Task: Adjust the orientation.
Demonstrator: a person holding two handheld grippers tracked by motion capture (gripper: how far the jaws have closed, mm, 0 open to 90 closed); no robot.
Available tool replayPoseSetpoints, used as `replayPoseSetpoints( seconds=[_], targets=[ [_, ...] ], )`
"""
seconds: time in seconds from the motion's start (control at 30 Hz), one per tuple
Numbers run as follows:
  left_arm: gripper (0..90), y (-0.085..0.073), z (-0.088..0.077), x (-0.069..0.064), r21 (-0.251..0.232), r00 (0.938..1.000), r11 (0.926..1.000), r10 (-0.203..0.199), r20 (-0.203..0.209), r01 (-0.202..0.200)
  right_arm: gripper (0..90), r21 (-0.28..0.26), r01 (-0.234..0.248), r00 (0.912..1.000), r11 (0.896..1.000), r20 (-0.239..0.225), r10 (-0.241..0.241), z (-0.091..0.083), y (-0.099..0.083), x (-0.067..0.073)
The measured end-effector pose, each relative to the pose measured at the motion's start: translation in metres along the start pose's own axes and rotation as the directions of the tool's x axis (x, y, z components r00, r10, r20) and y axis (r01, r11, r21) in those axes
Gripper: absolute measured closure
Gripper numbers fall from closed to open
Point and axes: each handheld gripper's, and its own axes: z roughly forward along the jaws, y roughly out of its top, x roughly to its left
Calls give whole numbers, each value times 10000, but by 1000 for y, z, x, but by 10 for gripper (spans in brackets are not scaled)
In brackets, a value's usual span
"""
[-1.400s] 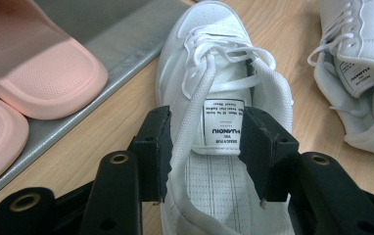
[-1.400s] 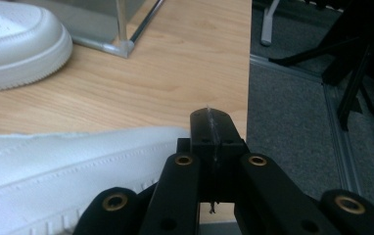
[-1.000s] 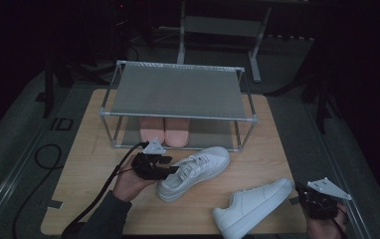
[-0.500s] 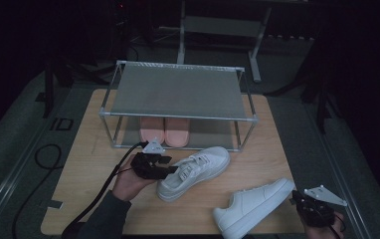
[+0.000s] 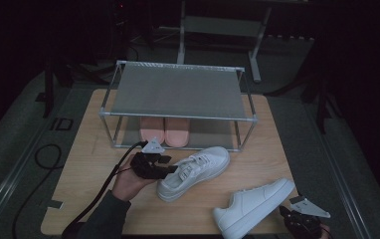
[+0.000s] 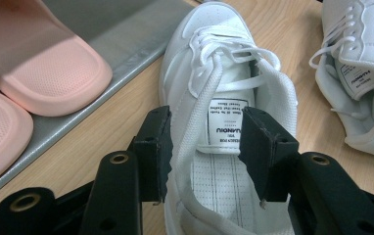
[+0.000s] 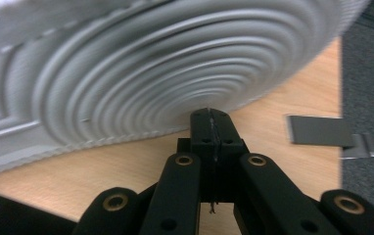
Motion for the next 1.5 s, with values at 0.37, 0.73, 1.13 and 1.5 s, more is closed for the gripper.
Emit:
replayPoseSetpoints(
  seconds=[0.37,0.73,1.13,1.5],
  targets=[
    [552,-1,2,0,94,10000,10000,3,50,-4,900,182,381,9991,9991,-208,-377,0,-2,15],
    [552,-1,4,-1,137,9999,9999,-12,109,11,900,136,392,9988,9991,-299,-387,0,0,18],
    [552,0,1,-1,70,10000,10000,27,85,-27,900,45,432,9975,9991,-562,-429,15,18,20],
    [552,0,2,-1,95,9999,9999,44,104,-45,900,5,764,9938,9971,-813,-762,32,38,31]
  ],
)
